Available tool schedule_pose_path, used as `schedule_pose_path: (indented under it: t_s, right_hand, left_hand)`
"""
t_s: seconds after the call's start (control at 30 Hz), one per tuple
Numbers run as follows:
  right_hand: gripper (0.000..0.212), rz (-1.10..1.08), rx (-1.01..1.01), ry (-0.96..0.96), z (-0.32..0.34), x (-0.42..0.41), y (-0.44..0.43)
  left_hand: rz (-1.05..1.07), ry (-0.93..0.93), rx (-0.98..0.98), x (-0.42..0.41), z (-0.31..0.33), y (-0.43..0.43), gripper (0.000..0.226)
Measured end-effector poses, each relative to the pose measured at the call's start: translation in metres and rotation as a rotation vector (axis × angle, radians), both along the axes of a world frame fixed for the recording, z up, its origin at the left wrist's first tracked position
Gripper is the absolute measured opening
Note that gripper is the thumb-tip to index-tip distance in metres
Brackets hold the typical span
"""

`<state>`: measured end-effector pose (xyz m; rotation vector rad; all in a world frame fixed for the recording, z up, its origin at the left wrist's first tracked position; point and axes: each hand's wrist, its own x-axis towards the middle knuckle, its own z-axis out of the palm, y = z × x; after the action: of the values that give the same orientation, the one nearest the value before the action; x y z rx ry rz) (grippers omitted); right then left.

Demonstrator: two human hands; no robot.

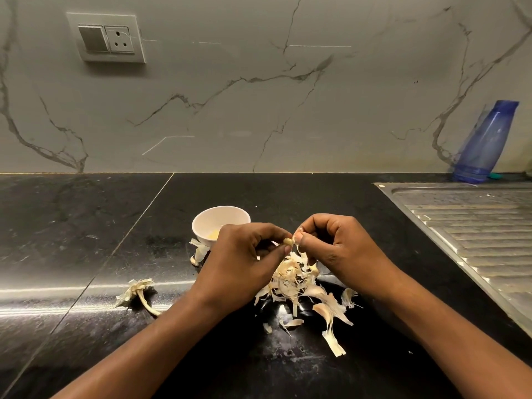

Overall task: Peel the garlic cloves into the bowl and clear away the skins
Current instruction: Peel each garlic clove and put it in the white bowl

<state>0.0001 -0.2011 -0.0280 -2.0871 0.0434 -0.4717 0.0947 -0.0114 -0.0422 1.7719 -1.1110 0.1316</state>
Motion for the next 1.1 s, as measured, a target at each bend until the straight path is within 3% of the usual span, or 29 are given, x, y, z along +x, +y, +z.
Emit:
schedule_pose_path:
  t_s: [0.13, 0.33, 0.5, 0.73, 1.1]
  right_hand:
    - [0.013, 0.006, 0.044, 0.001, 0.001, 0.000, 0.000]
    - [0.015, -0.041, 0.083, -0.015, 0.004, -0.002, -0.001]
    - [0.018, -0.031, 0.082, -0.021, 0.005, -0.003, -0.003]
    - [0.025, -0.031, -0.016, -0.027, 0.003, -0.003, -0.006]
    - [0.033, -0.081, -0.364, -0.066, -0.002, -0.005, -0.011]
  left_hand:
    - [-0.026, 0.169, -0.083, 0.001, 0.000, -0.002, 0.012]
    - [-0.099, 0.663, -0.312, 0.002, 0.009, -0.002, 0.015]
    - [-0.126, 0.905, -0.401, 0.007, 0.013, -0.002, 0.023]
    - [-0.125, 1.004, -0.400, 0.011, 0.013, -0.001, 0.029]
    - [-0.139, 1.022, -0.366, 0.012, 0.011, 0.001, 0.029]
